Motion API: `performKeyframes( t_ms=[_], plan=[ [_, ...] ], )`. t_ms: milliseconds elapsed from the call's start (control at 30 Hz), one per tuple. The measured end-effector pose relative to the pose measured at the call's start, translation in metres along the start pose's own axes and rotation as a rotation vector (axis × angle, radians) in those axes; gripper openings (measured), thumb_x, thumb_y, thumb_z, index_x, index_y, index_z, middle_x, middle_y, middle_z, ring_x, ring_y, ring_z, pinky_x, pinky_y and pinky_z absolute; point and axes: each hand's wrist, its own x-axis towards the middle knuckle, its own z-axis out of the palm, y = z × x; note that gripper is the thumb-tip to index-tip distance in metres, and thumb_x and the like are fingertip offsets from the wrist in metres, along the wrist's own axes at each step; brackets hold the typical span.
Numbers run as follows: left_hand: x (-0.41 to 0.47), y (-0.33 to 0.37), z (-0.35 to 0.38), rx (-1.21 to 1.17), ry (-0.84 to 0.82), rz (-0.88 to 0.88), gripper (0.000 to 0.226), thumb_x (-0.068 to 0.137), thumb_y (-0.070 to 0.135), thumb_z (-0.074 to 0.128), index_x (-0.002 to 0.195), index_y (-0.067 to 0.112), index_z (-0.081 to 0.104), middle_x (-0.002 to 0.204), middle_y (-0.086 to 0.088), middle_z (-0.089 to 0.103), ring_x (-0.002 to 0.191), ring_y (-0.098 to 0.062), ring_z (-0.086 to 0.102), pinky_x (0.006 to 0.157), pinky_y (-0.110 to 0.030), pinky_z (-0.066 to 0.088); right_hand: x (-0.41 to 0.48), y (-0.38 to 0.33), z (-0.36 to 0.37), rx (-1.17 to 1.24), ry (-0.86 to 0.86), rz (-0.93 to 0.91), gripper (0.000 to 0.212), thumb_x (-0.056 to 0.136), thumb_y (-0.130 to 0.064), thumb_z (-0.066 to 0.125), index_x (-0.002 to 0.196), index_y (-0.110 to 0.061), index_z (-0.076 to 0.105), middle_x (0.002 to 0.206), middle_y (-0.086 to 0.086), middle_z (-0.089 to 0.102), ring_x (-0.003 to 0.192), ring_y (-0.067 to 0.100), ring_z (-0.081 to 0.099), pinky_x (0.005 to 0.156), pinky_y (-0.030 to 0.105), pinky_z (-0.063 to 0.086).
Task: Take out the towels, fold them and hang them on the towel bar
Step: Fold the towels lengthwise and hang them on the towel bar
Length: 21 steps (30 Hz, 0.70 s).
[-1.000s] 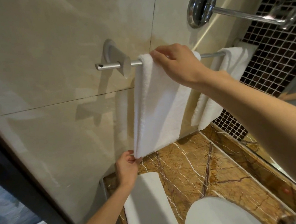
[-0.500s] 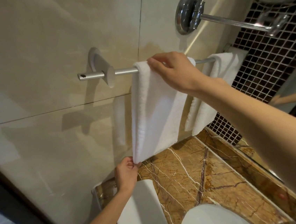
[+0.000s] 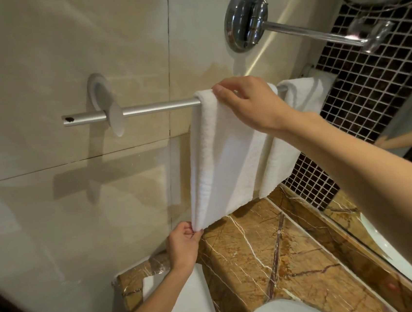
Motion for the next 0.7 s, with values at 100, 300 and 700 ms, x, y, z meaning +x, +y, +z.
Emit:
performKeyframes(
  t_ms=[100,300,700],
  plan=[
    [0.002,0.002,0.011,0.021,-0.012,0.006,0.03,0.068,0.008,0.083,0.067,0.027,0.06,0.06,0.008,0.066,0.058,-0.008,0.063,0.056,-0.023,0.051,0.0,0.013,-0.002,-0.006,0.011,0.004,0.039,0.1,-0.032,0.04,0.084,-0.003,0.06,0.075,0.009,0.058,0.074,0.025,0.052,0.07,0.037,0.038],
    [0.005,0.008,0.029,0.055,-0.04,0.016,0.023,0.07,0.011,0.082,0.071,0.022,0.062,0.066,0.006,0.067,0.065,-0.013,0.065,0.064,-0.031,0.056,-0.002,0.033,-0.007,0.017,0.017,0.017,0.04,0.1,-0.031,0.041,0.078,-0.001,0.057,0.071,0.009,0.055,0.069,0.022,0.05,0.066,0.035,0.037],
    [0.007,0.007,0.038,0.045,-0.025,0.01,0.023,0.07,0.012,0.082,0.07,0.022,0.062,0.065,0.004,0.067,0.066,-0.017,0.065,0.068,-0.041,0.058,-0.001,0.044,-0.006,0.006,0.027,0.021,0.041,0.1,-0.033,0.039,0.09,-0.001,0.063,0.084,0.013,0.064,0.079,0.025,0.056,0.072,0.037,0.042]
  ],
)
